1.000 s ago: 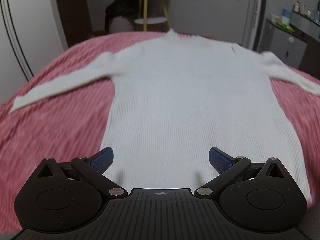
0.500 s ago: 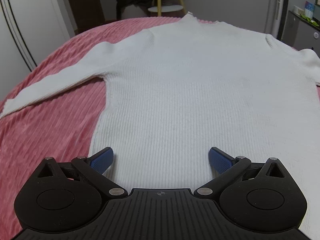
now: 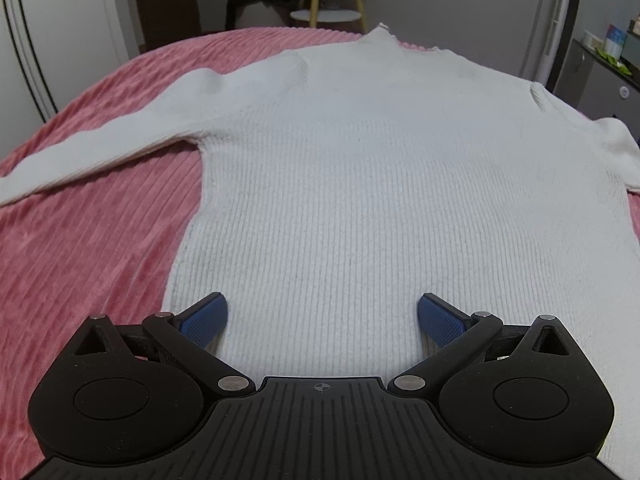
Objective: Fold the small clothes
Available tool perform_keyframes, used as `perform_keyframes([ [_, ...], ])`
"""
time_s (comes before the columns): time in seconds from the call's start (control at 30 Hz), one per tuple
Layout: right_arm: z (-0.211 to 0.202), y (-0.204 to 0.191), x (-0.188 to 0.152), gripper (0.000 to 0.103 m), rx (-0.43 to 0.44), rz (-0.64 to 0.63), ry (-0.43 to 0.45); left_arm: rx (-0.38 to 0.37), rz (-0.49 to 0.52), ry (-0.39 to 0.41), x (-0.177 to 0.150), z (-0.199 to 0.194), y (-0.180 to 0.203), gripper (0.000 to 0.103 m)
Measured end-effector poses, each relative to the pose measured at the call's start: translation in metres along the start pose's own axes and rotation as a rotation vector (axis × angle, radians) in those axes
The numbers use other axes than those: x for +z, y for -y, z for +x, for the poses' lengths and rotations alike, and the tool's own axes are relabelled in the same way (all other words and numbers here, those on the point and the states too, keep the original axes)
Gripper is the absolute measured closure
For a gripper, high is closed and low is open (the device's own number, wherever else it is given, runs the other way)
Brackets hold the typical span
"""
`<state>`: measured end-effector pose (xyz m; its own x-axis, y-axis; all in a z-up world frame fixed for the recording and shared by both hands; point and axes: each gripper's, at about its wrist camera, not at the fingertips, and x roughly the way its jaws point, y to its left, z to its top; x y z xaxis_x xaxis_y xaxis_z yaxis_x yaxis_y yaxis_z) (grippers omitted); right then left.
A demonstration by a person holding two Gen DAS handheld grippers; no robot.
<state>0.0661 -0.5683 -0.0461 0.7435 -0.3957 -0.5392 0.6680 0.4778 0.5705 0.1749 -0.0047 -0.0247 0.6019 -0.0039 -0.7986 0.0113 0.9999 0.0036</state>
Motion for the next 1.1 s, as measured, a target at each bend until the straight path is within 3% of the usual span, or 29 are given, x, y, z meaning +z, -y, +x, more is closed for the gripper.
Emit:
perform_keyframes([
  [0.1,-0.026,-0.056,-0.016,0.097,0.071,-0.209,0.027,0.011,-0.019,0.018,0.002,-0.008,-0.005,0.0],
  [0.17,-0.043,-0.098,-0.037,0.097,0.159,-0.336,0.029,0.012,-0.041,0.08,0.003,-0.023,-0.012,0.0],
  [0.37,-0.079,-0.22,-0.147,0.097,0.508,-0.597,-0.06,-0.037,-0.087,0.192,0.018,-0.062,-0.032,0.0],
  [0.43,-0.082,-0.247,-0.192,0.093,0.569,-0.641,-0.114,-0.056,-0.064,0.217,0.023,-0.073,-0.035,0.0],
  [0.47,-0.082,-0.258,-0.213,0.088,0.576,-0.654,-0.152,-0.066,-0.051,0.225,0.027,-0.076,-0.035,0.0],
  [0.5,-0.078,-0.264,-0.231,0.07,0.567,-0.657,-0.207,-0.081,-0.041,0.232,0.031,-0.079,-0.035,0.0],
  [0.53,-0.076,-0.264,-0.244,0.065,0.554,-0.637,-0.254,-0.105,-0.036,0.233,0.035,-0.079,-0.034,0.0],
  [0.67,-0.085,-0.234,-0.258,0.065,0.438,-0.52,-0.231,-0.288,-0.081,0.168,0.055,-0.059,-0.024,0.0],
  [0.77,-0.088,-0.21,-0.238,0.065,0.336,-0.441,-0.19,-0.409,-0.105,0.112,0.072,-0.028,0.003,0.0],
  [0.87,-0.084,-0.184,-0.22,0.065,0.304,-0.373,-0.155,-0.473,-0.088,0.045,0.088,0.005,0.039,0.012],
  [0.93,-0.078,-0.171,-0.217,0.065,0.296,-0.35,-0.16,-0.49,-0.086,-0.016,0.097,0.027,0.057,0.026],
  [1.07,-0.059,-0.158,-0.209,0.065,0.309,-0.319,-0.212,-0.494,-0.118,-0.109,0.106,0.063,0.076,0.03],
  [1.1,-0.051,-0.16,-0.211,0.065,0.313,-0.32,-0.219,-0.496,-0.129,-0.125,0.108,0.071,0.078,0.036],
])
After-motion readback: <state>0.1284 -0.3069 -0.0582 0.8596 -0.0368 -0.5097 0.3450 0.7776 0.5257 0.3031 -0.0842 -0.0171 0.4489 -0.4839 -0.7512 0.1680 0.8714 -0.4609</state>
